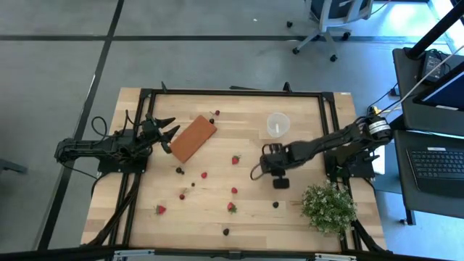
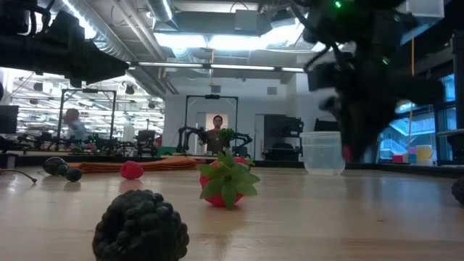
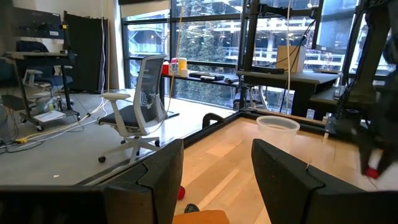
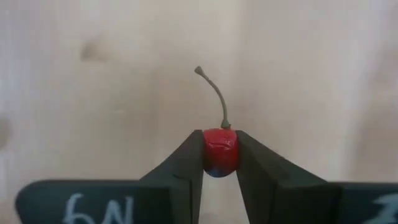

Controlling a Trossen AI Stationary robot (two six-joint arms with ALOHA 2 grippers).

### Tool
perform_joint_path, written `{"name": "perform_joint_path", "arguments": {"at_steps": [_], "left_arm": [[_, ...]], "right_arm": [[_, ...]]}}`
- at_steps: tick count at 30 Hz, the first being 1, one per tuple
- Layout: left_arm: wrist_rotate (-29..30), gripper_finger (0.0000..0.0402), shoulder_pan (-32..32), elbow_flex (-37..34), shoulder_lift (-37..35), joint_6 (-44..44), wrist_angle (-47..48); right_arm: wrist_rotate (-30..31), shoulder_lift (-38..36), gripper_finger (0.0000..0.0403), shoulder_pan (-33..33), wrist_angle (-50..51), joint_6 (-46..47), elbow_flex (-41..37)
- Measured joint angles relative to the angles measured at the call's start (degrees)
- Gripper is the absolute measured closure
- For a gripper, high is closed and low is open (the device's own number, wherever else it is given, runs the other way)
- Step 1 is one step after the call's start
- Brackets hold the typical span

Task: Pick and placing Produce into tupperware
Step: Put the middle red cherry into the transparent container

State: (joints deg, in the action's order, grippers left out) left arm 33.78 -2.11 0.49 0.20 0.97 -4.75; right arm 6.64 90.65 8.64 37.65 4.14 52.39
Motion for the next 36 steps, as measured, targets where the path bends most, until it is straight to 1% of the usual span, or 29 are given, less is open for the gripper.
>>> {"name": "perform_joint_path", "arguments": {"at_steps": [3, 9, 12, 16, 20, 23, 27, 36], "left_arm": [[0.0, 0.0217, 0.0, 0.0, 0.0, 0.2, 0.0], [0.0, 0.0217, 0.0, 0.0, 0.0, 0.4, 0.0], [0.0, 0.0217, 0.0, 0.0, 0.0, 0.4, 0.0], [0.0, 0.0217, 0.0, 0.0, 0.0, 0.4, 0.0], [0.0, 0.0217, 0.0, 0.0, 0.0, 0.4, 0.0], [-0.2, 0.0217, 0.0, 0.0, 0.0, 0.4, 0.0], [-0.3, 0.0217, 0.0, 0.0, 0.0, 0.4, 0.0], [-0.3, 0.0217, 0.0, 0.0, 0.0, 0.4, 0.0]], "right_arm": [[1.5, -3.5, 0.032, -4.3, 3.9, 3.2, 2.6], [2.0, -10.5, 0.032, -14.1, 6.1, 10.3, 8.4], [4.3, -12.1, 0.032, -18.6, 9.6, 10.4, 12.1], [5.8, -11.2, 0.032, -24.2, 13.9, 10.4, 16.3], [5.3, -10.0, 0.032, -28.1, 14.5, 10.4, 16.7], [4.2, -8.3, 0.032, -30.5, 17.5, 10.4, 16.7], [1.3, -5.6, 0.032, -32.6, 18.7, 10.0, 16.6], [1.2, -0.3, 0.032, -35.0, 18.6, 8.5, 16.6]]}}
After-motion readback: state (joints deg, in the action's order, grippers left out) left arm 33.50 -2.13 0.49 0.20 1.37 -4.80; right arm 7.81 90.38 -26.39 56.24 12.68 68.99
